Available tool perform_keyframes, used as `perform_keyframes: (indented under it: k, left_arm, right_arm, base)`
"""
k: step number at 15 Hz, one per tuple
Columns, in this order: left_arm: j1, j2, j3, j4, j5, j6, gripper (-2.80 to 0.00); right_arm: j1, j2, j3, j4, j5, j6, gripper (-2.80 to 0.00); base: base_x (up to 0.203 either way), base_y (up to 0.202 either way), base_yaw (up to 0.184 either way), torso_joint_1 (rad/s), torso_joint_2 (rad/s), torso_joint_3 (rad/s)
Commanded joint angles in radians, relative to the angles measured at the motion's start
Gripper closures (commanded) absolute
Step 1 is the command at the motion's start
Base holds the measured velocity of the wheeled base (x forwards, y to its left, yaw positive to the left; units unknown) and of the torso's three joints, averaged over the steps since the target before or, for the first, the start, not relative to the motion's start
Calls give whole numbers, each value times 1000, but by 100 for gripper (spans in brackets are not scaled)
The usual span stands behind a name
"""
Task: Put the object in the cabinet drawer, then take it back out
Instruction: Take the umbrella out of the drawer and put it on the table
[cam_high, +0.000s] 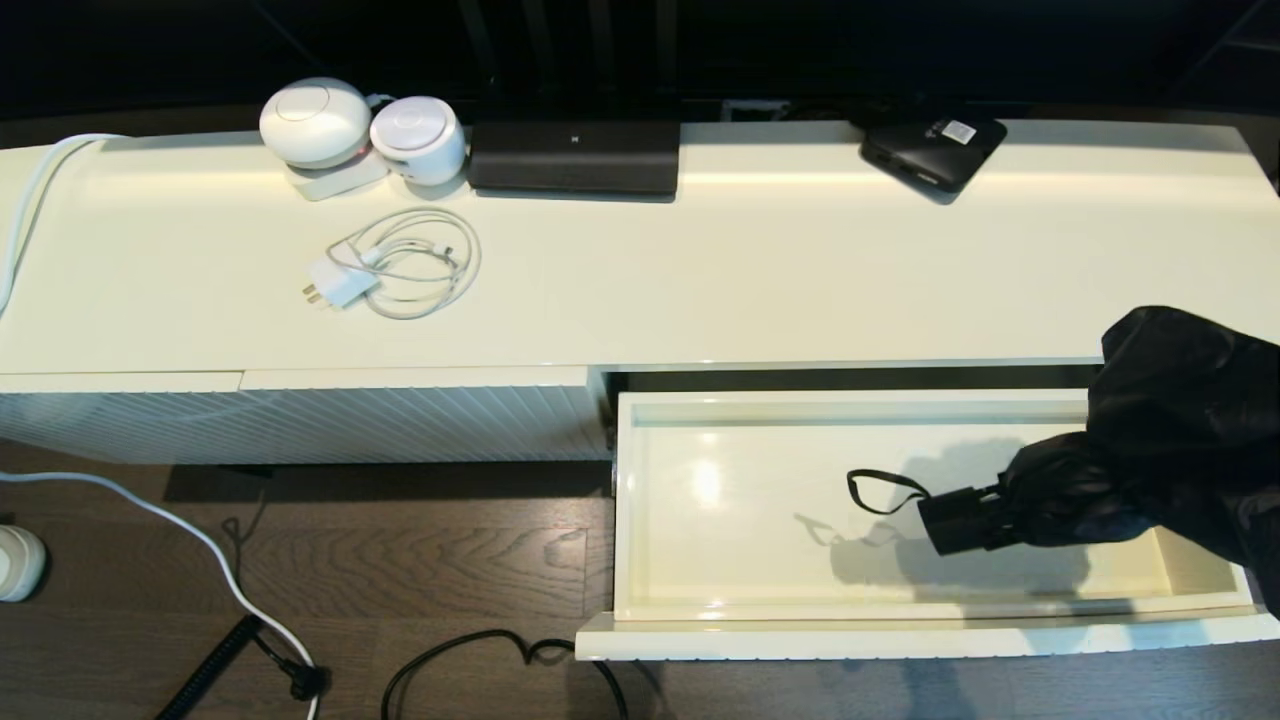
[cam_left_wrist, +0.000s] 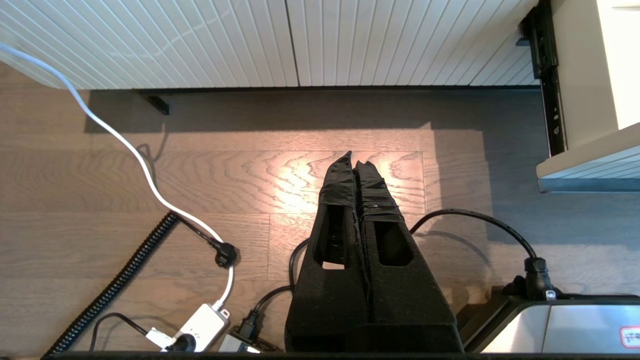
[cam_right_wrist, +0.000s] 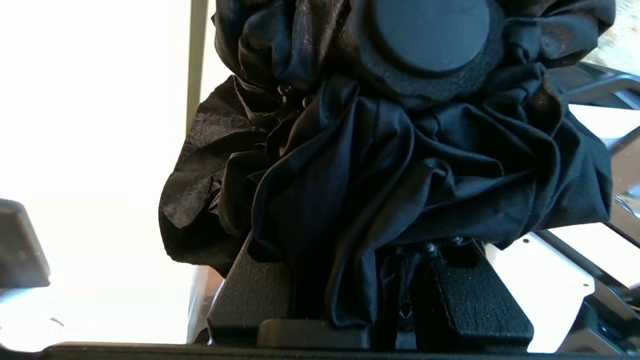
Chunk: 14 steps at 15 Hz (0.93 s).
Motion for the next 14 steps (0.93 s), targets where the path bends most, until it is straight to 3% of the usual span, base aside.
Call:
perform_keyframes:
  k: [1, 3, 11, 14]
  left_arm:
    - [0, 0, 0, 0, 0, -1, 0]
    - [1, 0, 0, 0, 0, -1, 0]
    - [1, 0, 0, 0, 0, -1, 0]
    - [1, 0, 0, 0, 0, -1, 0]
  right_arm:
    - [0, 13, -19, 4, 0, 8, 0]
    - [-11, 30, -20, -22, -1, 8, 0]
    - [-117, 63, -20, -330, -1, -27, 0]
    - [-153, 83, -20, -406, 2, -78, 0]
  base:
    - [0, 0, 0, 0, 0, 0]
    - [0, 0, 0, 0, 0, 0]
    - [0, 0, 0, 0, 0, 0]
    - [0, 0, 0, 0, 0, 0]
